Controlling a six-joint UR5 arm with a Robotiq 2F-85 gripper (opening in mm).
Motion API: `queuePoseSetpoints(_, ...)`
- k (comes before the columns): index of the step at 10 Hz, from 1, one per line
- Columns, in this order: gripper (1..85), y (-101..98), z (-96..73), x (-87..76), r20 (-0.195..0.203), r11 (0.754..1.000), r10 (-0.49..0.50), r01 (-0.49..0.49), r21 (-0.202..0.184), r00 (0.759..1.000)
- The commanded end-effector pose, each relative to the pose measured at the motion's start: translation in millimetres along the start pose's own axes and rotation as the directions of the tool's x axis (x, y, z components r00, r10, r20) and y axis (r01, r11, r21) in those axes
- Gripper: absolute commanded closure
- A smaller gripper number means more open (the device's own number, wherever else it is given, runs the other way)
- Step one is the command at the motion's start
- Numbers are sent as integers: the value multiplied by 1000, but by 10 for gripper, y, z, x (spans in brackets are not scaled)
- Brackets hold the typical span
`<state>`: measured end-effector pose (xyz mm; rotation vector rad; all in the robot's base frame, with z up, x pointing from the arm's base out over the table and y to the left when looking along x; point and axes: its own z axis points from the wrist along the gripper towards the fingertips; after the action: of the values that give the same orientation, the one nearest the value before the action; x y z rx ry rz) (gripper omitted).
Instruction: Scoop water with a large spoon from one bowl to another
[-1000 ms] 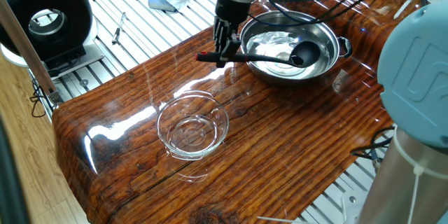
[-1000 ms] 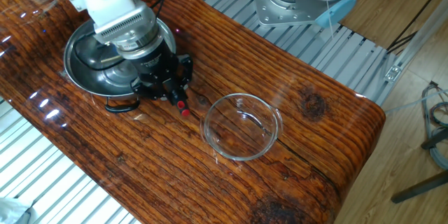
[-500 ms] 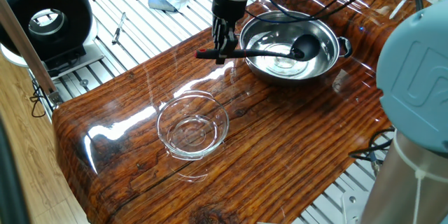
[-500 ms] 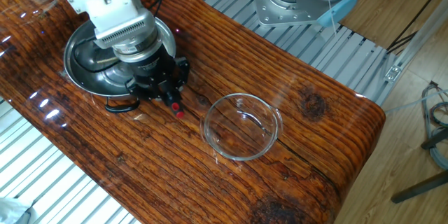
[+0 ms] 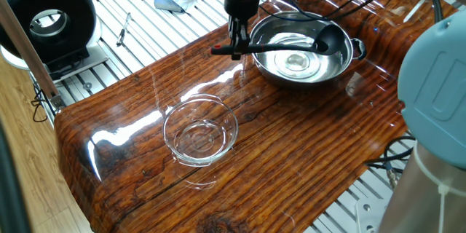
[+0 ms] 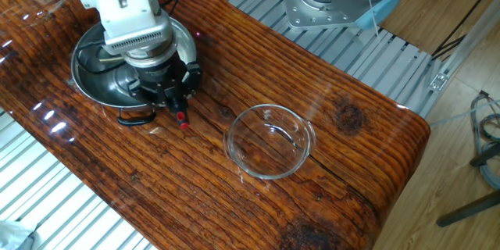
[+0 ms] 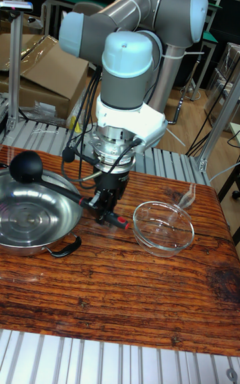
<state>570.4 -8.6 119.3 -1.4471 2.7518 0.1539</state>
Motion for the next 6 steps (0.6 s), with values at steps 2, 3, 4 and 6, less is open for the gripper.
queuePoseSetpoints(2,847,-89,-21,-22,11,998,50,-51,34,999)
queuePoseSetpoints(3,847,-109,-22,-36,17,998,56,-57,41,998)
queuePoseSetpoints(4,847,-126,-23,-53,24,997,65,-66,47,998)
queuePoseSetpoints(6,847,-126,-24,-82,36,995,82,-83,45,996)
